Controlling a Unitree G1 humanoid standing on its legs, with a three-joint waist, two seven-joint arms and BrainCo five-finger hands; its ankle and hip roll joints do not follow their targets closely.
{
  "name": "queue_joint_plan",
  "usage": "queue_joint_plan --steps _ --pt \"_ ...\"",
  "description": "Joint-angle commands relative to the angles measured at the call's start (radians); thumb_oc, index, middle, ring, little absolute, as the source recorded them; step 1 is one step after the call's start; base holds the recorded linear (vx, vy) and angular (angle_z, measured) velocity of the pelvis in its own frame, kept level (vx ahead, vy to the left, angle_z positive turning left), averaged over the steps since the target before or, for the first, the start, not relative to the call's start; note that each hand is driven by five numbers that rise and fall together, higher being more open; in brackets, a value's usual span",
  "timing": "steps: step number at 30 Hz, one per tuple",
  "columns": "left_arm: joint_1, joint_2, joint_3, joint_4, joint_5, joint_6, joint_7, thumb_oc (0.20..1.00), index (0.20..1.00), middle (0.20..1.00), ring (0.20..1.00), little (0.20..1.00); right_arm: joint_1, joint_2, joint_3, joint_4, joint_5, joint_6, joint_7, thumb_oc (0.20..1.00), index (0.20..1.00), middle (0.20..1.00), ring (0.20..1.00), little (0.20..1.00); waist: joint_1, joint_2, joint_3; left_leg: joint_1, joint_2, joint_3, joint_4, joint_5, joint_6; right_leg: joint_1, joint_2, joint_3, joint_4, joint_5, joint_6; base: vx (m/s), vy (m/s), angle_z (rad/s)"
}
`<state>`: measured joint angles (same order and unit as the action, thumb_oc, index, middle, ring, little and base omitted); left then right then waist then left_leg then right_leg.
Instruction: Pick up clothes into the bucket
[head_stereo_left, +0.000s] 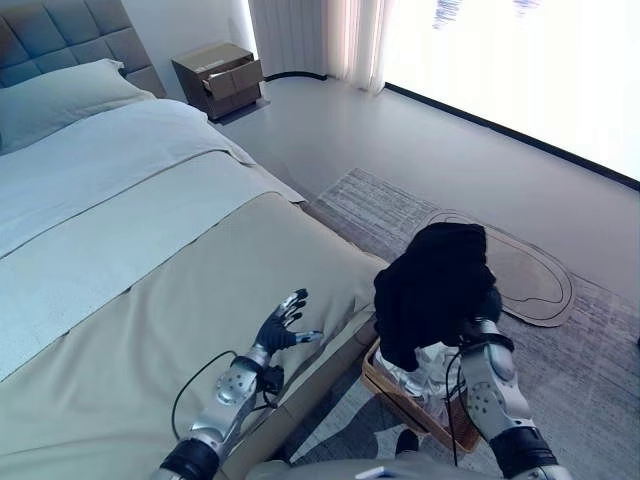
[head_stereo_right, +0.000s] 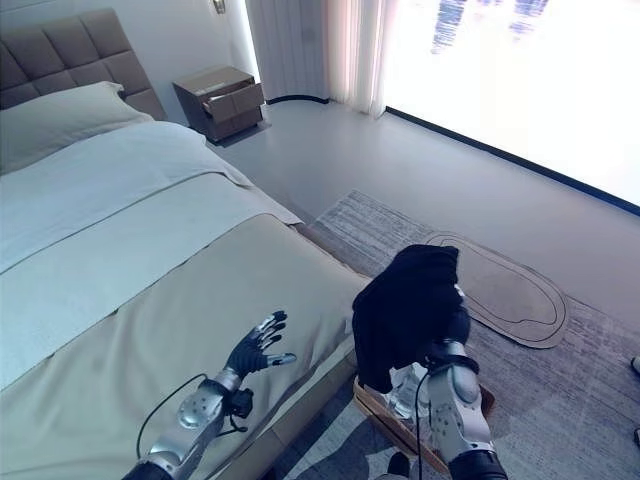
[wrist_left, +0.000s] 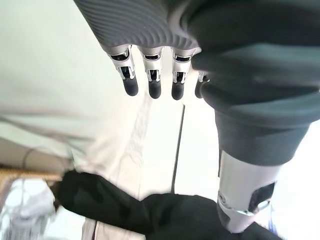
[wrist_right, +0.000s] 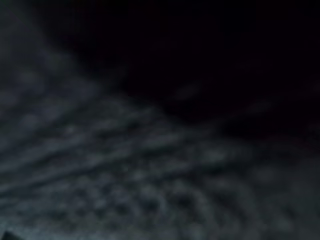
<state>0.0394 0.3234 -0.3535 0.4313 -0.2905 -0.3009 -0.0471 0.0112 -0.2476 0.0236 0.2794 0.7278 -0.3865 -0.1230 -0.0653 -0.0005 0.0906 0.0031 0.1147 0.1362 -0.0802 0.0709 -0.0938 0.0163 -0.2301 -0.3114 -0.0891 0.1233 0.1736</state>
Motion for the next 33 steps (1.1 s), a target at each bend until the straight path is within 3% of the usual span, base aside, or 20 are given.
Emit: queue_joint_plan --steps 1,9,17,18,25,33 --pt "-0.015 0.025 0.091 -0.077 -0.036 -0.080 0.009 1.000 1.000 1.000 1.000 1.000 -0.068 -0.009 -0.117 -0.069 -0.001 -0.124 -0.017 0.200 0.200 0.200 0.200 0.200 0.001 -0.037 0.020 -0.029 0.007 0.009 0.095 -0.062 -0.002 -0.029 -0.022 0.014 0.059 -0.011 0.023 0.00 0.000 0.00" --pt "0.029 0.007 0.223 -0.163 -0.098 -0.123 0.034 1.000 1.000 1.000 1.000 1.000 -0.031 -0.045 -0.213 -0.022 -0.069 -0.134 -0.046 0.200 0.200 0.200 0.200 0.200 0.001 -0.044 0.037 -0.045 0.002 -0.001 0.114 -0.072 0.002 -0.033 -0.030 0.013 0.079 -0.022 0.022 0.00 0.000 0.00" --pt "0.009 -0.010 0.256 -0.238 -0.163 -0.152 0.041 1.000 1.000 1.000 1.000 1.000 -0.079 -0.070 -0.212 0.077 -0.104 -0.123 -0.073 0.200 0.200 0.200 0.200 0.200 -0.001 -0.038 0.102 -0.087 -0.009 -0.008 0.167 -0.092 0.011 -0.085 -0.053 0.029 0.147 -0.039 0.019 -0.07 -0.001 0.00" --pt "-0.004 -0.017 0.255 -0.264 -0.211 -0.162 0.029 1.000 1.000 1.000 1.000 1.000 -0.101 -0.085 -0.202 0.099 -0.121 -0.121 -0.082 0.200 0.200 0.200 0.200 0.200 0.001 -0.036 0.140 -0.119 -0.010 -0.014 0.203 -0.098 0.013 -0.111 -0.061 0.032 0.175 -0.043 0.015 -0.15 -0.006 0.01" --pt "-0.047 -0.018 0.270 -0.317 -0.251 -0.198 0.057 1.000 1.000 1.000 1.000 1.000 -0.185 -0.101 -0.188 0.161 -0.126 -0.138 -0.117 0.200 0.200 0.200 0.200 0.200 -0.002 -0.025 0.239 -0.261 0.003 -0.035 0.337 -0.123 0.018 -0.248 -0.085 0.063 0.294 -0.065 -0.001 -0.14 -0.018 0.03" --pt "-0.084 -0.002 0.259 -0.411 -0.242 -0.227 0.110 1.000 1.000 1.000 1.000 1.000 -0.271 -0.098 -0.209 0.231 -0.021 -0.189 -0.143 0.200 0.200 0.200 0.200 0.200 -0.011 -0.012 0.276 -0.505 0.005 -0.059 0.522 -0.166 0.022 -0.484 -0.094 0.097 0.480 -0.122 -0.024 -0.12 -0.035 0.10"
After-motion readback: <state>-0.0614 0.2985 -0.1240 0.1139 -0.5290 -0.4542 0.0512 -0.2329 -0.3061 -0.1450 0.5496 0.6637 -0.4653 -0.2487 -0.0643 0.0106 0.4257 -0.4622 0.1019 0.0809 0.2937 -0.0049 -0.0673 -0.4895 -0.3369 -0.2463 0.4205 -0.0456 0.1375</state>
